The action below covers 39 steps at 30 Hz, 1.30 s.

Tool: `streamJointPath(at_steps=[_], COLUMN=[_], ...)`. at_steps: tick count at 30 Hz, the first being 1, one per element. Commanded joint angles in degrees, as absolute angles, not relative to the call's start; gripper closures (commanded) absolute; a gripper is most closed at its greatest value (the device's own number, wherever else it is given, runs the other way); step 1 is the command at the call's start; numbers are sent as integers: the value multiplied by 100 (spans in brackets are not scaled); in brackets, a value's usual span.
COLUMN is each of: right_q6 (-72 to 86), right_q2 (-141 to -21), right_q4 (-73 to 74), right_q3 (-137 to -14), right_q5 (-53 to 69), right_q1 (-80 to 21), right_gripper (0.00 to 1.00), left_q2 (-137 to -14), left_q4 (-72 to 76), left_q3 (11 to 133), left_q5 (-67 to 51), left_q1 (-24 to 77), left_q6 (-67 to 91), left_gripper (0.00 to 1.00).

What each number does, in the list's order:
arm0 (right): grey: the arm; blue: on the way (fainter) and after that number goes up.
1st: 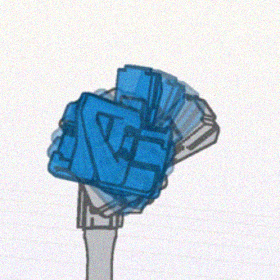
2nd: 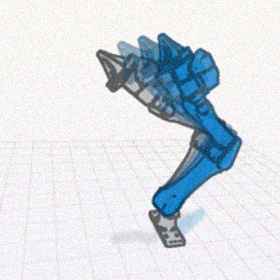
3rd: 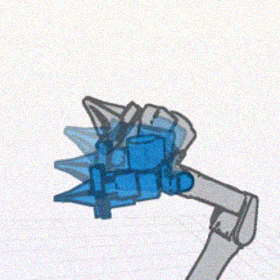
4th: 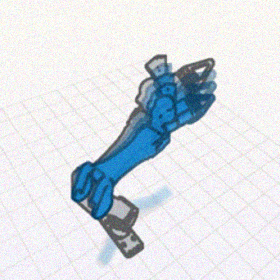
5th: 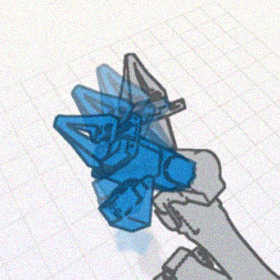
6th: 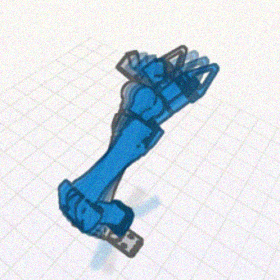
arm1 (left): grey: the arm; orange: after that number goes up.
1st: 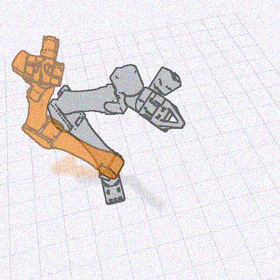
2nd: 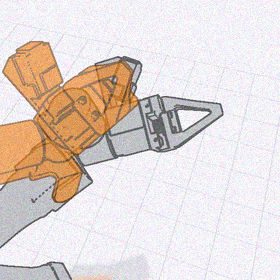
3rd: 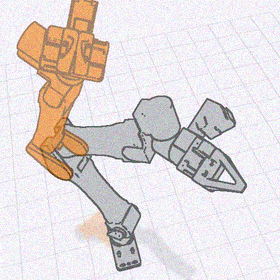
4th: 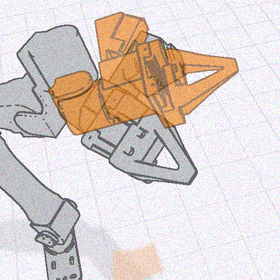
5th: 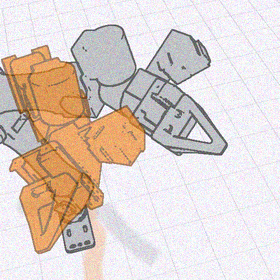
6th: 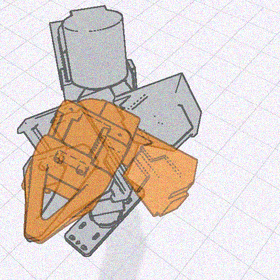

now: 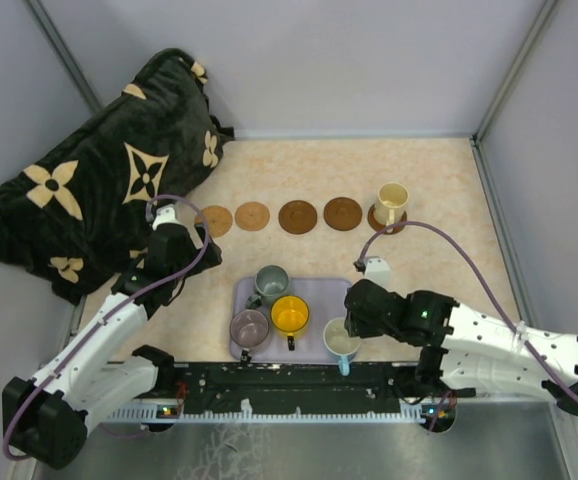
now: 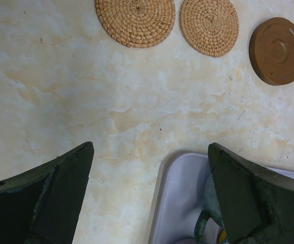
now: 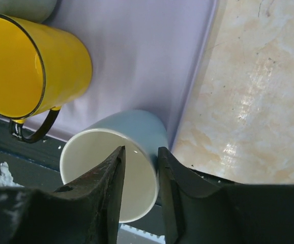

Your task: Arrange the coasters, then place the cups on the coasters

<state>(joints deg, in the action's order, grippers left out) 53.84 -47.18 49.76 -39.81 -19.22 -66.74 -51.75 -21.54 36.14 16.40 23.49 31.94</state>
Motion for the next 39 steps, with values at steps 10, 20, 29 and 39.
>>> streamJointPath(at_steps=[10, 20, 29, 39], right_q6=[5730, 5508, 4918, 4486], right_q2=[-5393, -5859, -6308, -6151], right_q4=[5153, 5212, 5047, 4659], right_q3=[-4007, -4499, -5000, -5121], right_q5=[-2406, -3383, -4119, -4349], right_q1=[-6778, -6780, -6784, -6782], right_gripper=[88, 89, 78, 70], left_q2=[-5145, -5123, -5115, -5139], left_q4=[-2144, -2118, -2077, -2025], left_q3=[3653, 3699, 3696, 3674], left_q5=[1652, 1709, 1723, 1703], left_q1=[2371, 2369, 2371, 2368], left_q6=[3176, 3126, 3116, 3104], left_gripper=[0, 0, 0, 0])
